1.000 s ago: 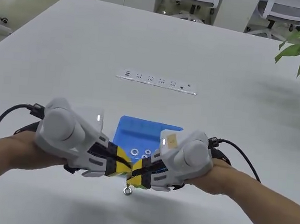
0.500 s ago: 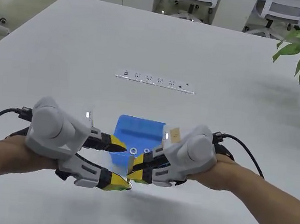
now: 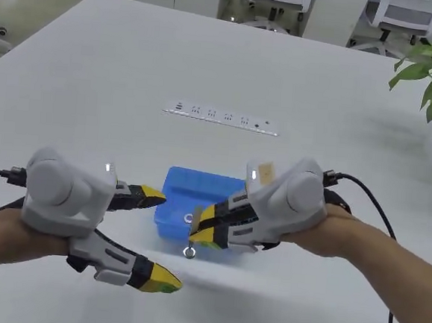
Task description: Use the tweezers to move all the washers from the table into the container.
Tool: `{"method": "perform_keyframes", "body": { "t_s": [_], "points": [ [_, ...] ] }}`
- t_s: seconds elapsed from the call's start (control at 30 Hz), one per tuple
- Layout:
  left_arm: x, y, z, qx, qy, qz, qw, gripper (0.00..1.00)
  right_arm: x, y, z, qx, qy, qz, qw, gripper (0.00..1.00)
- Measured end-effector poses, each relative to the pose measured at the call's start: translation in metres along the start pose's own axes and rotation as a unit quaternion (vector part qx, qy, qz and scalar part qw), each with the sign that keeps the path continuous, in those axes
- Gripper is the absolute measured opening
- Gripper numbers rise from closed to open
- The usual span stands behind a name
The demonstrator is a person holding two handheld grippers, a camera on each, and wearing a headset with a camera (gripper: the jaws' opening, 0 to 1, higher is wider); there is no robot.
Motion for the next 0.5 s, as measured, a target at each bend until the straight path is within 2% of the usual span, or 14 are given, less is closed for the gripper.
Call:
{"method": "perform_keyframes", "body": {
  "t_s": [0.23,0.5],
  "points": [
    [-0.003,-0.001,-0.001,-0.012,-0.013,0.009,0.9998,0.98,-0.006,-0.012,0.009,0.000,0.002,0.007,1.0000,0.07],
    [-0.007,-0.004,-0.003,-0.021,-0.024,0.017,0.9993,0.99,-0.009,-0.023,0.021,0.003,0.004,0.009,0.9999,0.07]
  ]
}}
Point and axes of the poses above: the centre of the closed fingertips' face, and the gripper's own axes: y roughly forward along the fingers, z roughly to its right, x roughly out of its underside, the point moved 4 cm from there along -y, roughly backward along the fingers, and after that the axes turned 10 degrees about -x, right-handed, at the moved point
